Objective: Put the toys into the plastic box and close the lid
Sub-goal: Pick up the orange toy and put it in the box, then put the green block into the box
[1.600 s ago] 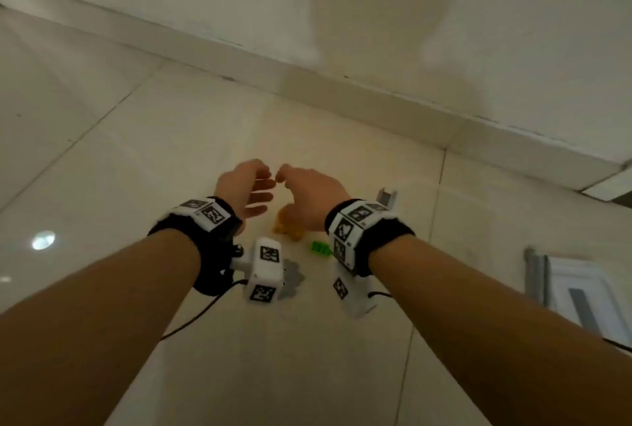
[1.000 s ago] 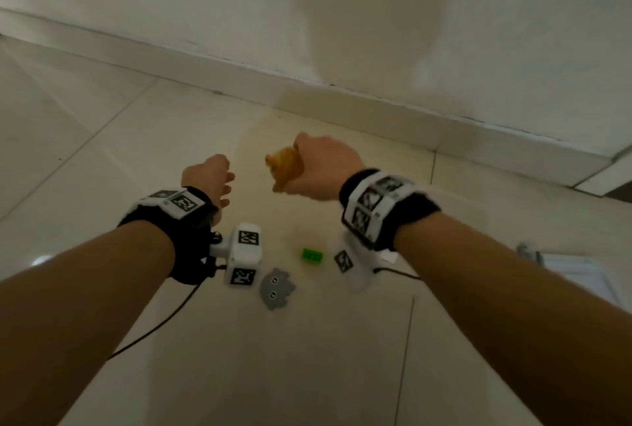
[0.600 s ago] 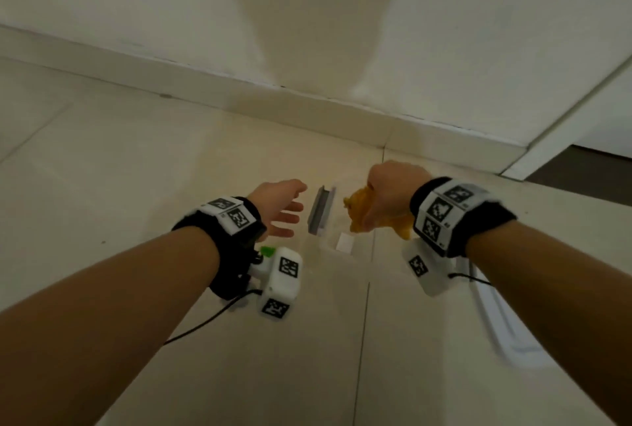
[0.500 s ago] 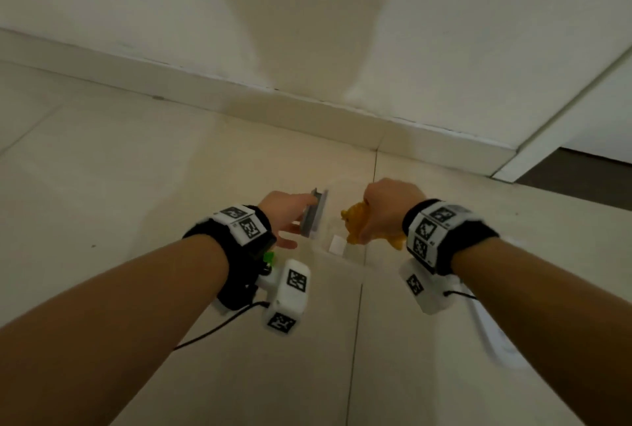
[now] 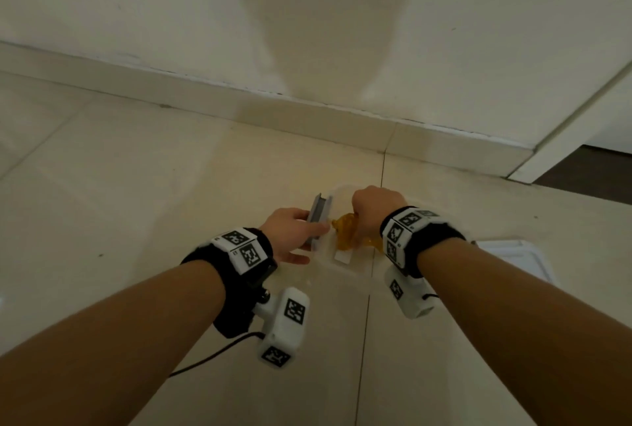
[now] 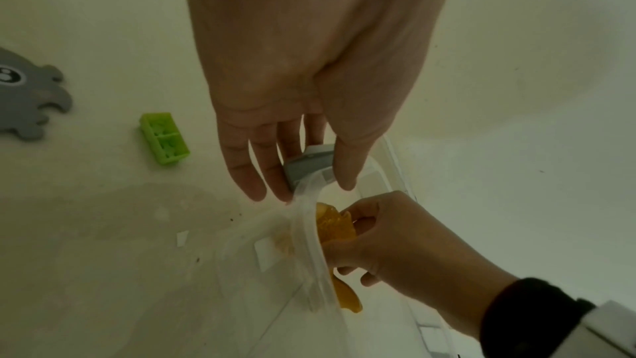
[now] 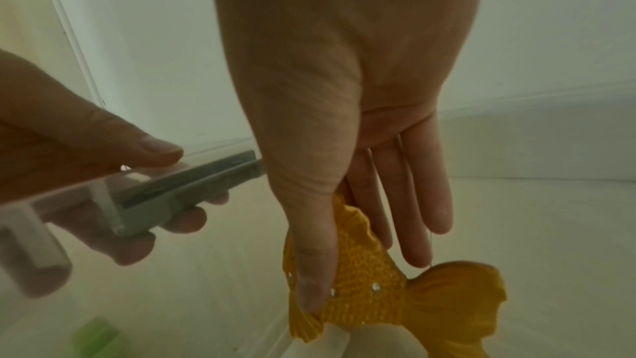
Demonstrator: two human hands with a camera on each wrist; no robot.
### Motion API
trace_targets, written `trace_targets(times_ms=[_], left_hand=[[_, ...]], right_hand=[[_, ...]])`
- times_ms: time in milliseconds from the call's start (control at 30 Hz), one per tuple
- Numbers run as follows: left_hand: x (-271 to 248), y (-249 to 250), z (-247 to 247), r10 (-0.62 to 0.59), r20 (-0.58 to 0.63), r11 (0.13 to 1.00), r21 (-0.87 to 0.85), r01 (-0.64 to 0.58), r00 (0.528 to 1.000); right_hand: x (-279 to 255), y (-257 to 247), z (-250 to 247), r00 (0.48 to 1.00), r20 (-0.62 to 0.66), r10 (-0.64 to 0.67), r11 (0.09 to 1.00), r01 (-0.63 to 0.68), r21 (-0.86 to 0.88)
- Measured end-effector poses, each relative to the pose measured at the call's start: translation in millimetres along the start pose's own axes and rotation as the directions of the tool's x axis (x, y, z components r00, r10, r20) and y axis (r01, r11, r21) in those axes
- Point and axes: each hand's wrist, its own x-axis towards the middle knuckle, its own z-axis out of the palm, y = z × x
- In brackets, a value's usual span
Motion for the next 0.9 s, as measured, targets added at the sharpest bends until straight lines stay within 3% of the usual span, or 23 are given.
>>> trace_targets(times_ms=[333, 467, 600, 700, 767, 900], left_hand=[[4, 2, -3, -0.016, 0.031, 1.0, -0.005, 0.016, 0.999], [3, 3, -10, -0.038, 0.033, 0.999, 0.01, 0.037, 0.999], [8, -2, -26, -0.034, -0.061, 0.999, -0.002, 0.034, 0.998], [20, -14, -47, 0.064, -0.219, 0.961, 0.276, -0.001, 0.974], [26, -24, -55, 0.047, -0.214, 0.874, 0.482, 0.064, 0.976], [31, -42, -49, -0.029, -0.176, 0.697, 0.703, 0.146, 0.984]], right_hand=[[-5, 9, 0, 0.998, 0.057, -0.02, 0.997, 0.015, 0.08], [-15, 12, -35, 0.975, 0.223, -0.016, 0.966, -0.042, 0.254], [-25, 16, -70, 0.974, 0.206, -0.097, 0.849, -0.026, 0.527], [-33, 11, -85, 0.983, 0.09, -0.157, 0.746, 0.058, 0.663], [-36, 8, -88, 0.985, 0.006, -0.172, 0.698, 0.118, 0.707], [-38, 2, -82, 0.976, -0.078, -0.203, 0.672, 0.196, 0.714]])
